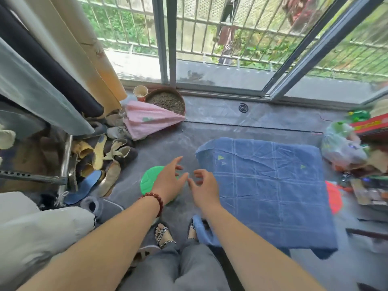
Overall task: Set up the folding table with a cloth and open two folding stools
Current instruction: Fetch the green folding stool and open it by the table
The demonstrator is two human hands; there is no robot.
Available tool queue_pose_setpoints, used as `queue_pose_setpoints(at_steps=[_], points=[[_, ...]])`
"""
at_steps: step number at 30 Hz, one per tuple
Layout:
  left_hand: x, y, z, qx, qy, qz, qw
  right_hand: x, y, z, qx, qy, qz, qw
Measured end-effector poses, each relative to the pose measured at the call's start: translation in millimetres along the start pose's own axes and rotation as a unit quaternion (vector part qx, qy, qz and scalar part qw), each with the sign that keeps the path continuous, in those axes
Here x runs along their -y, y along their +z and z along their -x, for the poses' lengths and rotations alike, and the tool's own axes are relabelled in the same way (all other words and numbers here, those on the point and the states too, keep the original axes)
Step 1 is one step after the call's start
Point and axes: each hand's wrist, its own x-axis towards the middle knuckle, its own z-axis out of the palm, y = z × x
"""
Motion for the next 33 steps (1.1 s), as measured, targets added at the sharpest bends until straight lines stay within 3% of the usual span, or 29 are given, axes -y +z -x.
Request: queue_pose_setpoints(at_steps=[6,13,33], points=[[-55.6,16.8,39.7,0.032,0.056,-0.016,0.998,-5.1,-58.1,38.9,-0.053,0.016,-0.009,0.998],[-107.5,84.4,75.7,0.063,0.1,-0.053,0.992,-51.2,-132.0,77.9,-0.111,0.023,-0.014,0.993],[-290.8,410.9,215.3,0.159,0.19,-0.015,0.969,-307.7,-417.1,206.5,-0.242,0.066,-0.127,0.96]])
